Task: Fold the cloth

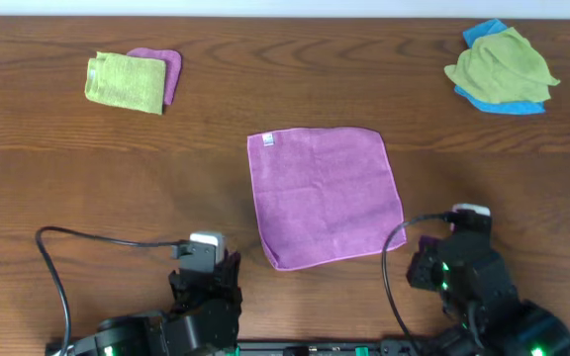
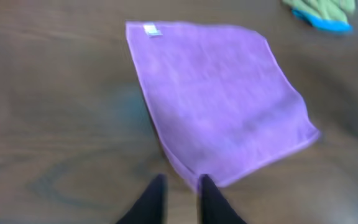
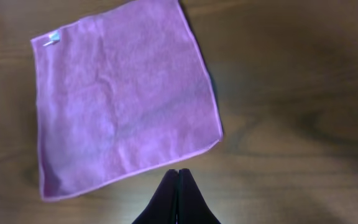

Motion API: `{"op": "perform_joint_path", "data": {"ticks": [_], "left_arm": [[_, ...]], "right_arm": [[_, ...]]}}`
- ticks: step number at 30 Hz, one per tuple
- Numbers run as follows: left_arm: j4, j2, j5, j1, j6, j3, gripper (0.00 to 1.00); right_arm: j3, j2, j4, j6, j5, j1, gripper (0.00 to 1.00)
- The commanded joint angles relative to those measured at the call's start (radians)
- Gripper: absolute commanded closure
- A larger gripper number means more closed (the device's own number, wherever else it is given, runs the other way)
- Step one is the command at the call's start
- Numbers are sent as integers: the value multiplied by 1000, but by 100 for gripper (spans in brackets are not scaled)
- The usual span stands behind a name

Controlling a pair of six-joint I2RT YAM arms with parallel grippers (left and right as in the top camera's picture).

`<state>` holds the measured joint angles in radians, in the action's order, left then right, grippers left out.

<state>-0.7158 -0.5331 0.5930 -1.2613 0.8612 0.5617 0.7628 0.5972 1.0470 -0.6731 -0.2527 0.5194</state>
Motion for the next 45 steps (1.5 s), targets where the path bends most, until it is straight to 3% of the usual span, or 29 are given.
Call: {"op": "perform_joint_path", "data": {"ticks": [1, 2, 4, 6, 7, 8, 10, 13, 15, 22, 28, 38, 45], "left_arm": [[49, -19, -6, 49, -11, -1, 71], [74, -27, -40, 66, -36, -1, 67], [114, -40, -73, 96, -58, -1, 46], [154, -47, -77, 125, -88, 2, 25], [173, -47, -74, 138, -113, 5, 16], [200, -47, -69, 157, -148, 6, 6], [253, -47, -66, 208, -244, 13, 5], [270, -48, -68, 304, -309, 24, 5], [272, -48, -106, 394, -338, 37, 5], [257, -102, -279, 750, -542, 76, 5], [286, -181, -327, 946, -677, 76, 5], [317, -216, -487, 980, -700, 76, 5], [344, -216, -490, 980, -700, 76, 5]], "right_arm": [[-6, 61, -13, -3, -50, 5, 99], [-6, 84, -14, -3, -48, 5, 99], [-5, 127, -29, 2, -41, 5, 98], [0, 162, -63, 2, -39, 5, 89], [3, 173, -83, 9, -43, 5, 80], [5, 183, -113, 25, -48, 5, 66], [7, 200, -206, 89, -47, 3, 45], [10, 224, -303, 142, -48, -16, 25], [15, 247, -350, 179, -51, -48, 1], [75, 373, -401, 371, -59, -260, 1], [76, 415, -453, 417, -58, -420, 3], [76, 372, -380, 416, 5, -453, 1], [76, 369, -386, 416, 111, -453, 1]]}}
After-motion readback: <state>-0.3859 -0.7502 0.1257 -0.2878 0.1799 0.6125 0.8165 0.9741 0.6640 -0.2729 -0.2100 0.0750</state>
